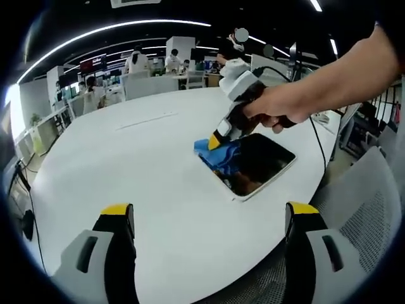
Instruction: Wipe the mirror surface with the cleaning cloth until all visible marks leave the cleaned area.
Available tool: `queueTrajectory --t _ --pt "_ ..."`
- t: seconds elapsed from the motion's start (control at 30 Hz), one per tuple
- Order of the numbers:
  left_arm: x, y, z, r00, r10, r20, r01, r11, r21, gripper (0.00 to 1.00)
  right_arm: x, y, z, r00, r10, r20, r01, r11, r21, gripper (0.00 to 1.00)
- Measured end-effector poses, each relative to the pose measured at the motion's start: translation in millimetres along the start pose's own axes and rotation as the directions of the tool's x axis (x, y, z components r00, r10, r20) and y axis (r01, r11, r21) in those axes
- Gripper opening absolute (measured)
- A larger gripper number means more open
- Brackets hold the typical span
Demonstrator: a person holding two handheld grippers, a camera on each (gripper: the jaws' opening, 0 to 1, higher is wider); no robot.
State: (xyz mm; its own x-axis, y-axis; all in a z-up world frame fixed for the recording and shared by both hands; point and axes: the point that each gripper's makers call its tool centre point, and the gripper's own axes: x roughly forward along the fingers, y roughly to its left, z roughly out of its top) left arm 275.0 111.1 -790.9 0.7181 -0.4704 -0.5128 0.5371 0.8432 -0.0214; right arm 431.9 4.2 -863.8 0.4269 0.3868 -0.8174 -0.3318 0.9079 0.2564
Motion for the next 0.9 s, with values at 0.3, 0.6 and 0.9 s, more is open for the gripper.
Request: queueTrajectory --t 0.3,0.6,0.9 --pt "1 0.3 -2.2 1.000 -0.002 -0.003 0.002 1.000 -0.002 0.99 -3 0 -4.3 1.000 -0.012 0.011 0.012 1.000 0.004 0.00" --pt "1 -1.3 -2.0 1.000 -0.009 -0.002 0.009 1.000 -0.004 0.99 -11 5 -18.9 1.000 -0.003 -0.009 0.003 1.000 0.024 0.00" --pt "-1 -1.5 -2.0 1.000 -0.008 -0.004 0.008 1.000 0.008 0.99 -8 8 -24.9 1.000 0.002 -0.022 -0.001 1.000 0.028 0.00"
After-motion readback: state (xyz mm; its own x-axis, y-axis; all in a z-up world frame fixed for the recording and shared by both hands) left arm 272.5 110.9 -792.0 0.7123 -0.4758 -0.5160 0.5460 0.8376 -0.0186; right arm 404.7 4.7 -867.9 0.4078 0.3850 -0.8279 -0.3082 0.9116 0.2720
